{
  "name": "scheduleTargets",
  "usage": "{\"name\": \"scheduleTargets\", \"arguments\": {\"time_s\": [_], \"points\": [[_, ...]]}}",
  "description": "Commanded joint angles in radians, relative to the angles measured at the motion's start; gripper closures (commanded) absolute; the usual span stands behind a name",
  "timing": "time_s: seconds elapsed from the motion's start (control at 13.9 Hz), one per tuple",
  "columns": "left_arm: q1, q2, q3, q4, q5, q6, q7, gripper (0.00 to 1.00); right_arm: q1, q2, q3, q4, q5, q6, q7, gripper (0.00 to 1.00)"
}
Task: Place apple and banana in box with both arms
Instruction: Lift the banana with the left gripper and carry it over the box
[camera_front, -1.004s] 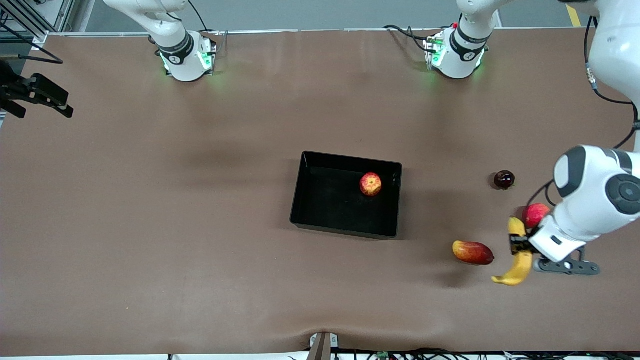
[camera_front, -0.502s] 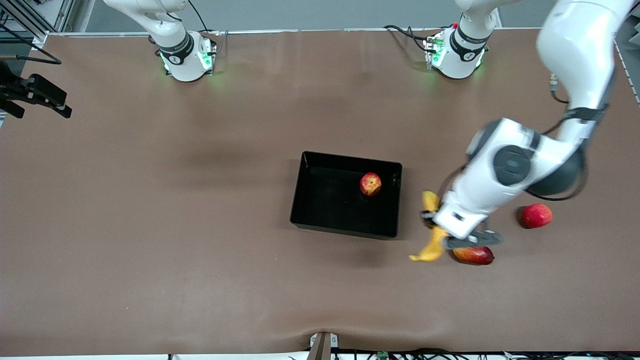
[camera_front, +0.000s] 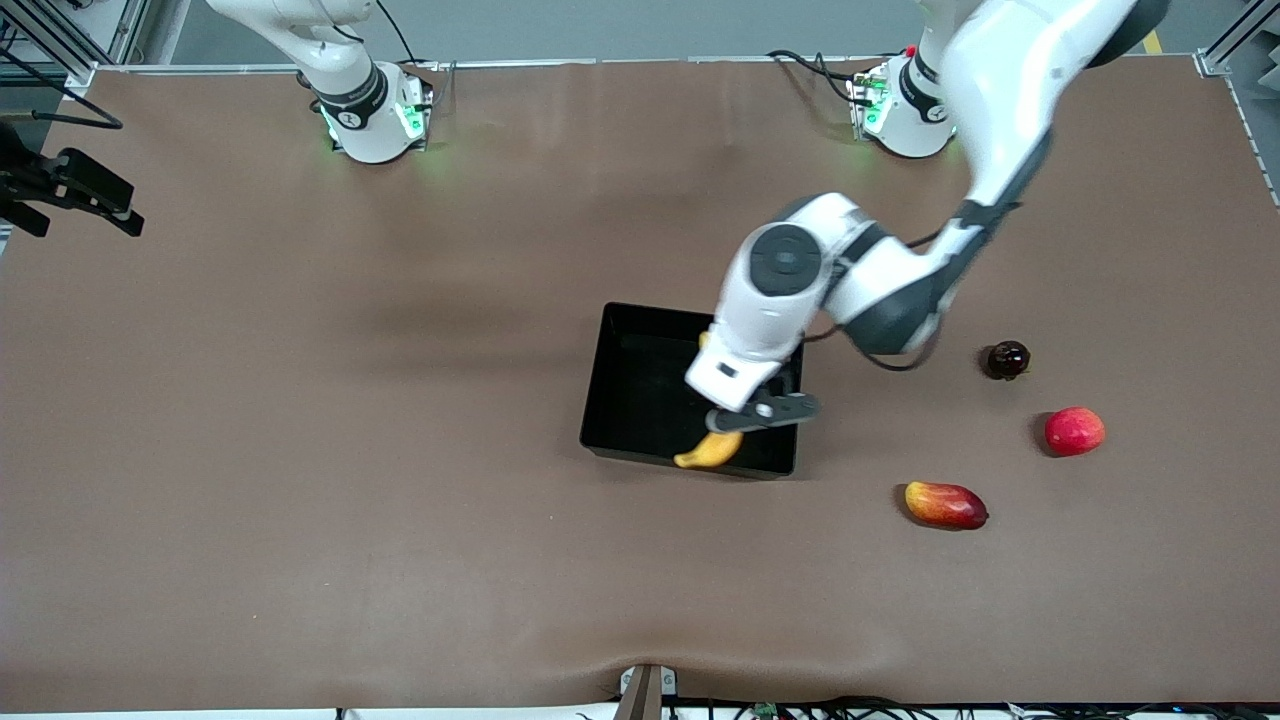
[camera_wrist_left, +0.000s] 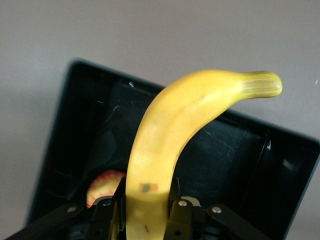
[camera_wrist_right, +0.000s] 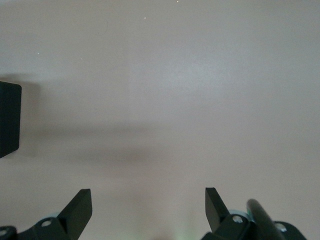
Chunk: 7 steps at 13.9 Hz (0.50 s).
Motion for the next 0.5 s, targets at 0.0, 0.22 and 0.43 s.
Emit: {"name": "scheduleTargets", "arguments": {"time_s": [0.0,0.22,0.43], "points": [[-0.131,0.027,0.098,0.036,-0.009,0.001,-0.074,1.0,-0.029,0.011,0.015,0.022,0.02,-0.008,-0.017,0.0],[-0.171,0.057,0.11,0.032,-0.004,0.001,-0.108,1.0,-0.029,0.011,0.015,0.022,0.02,-0.008,-0.017,0.0],[-0.193,0.102,0.129,0.035,-0.004,0.042,-0.108,1.0,-0.03,0.011,0.015,0.022,0.02,-0.008,-0.017,0.0]]}}
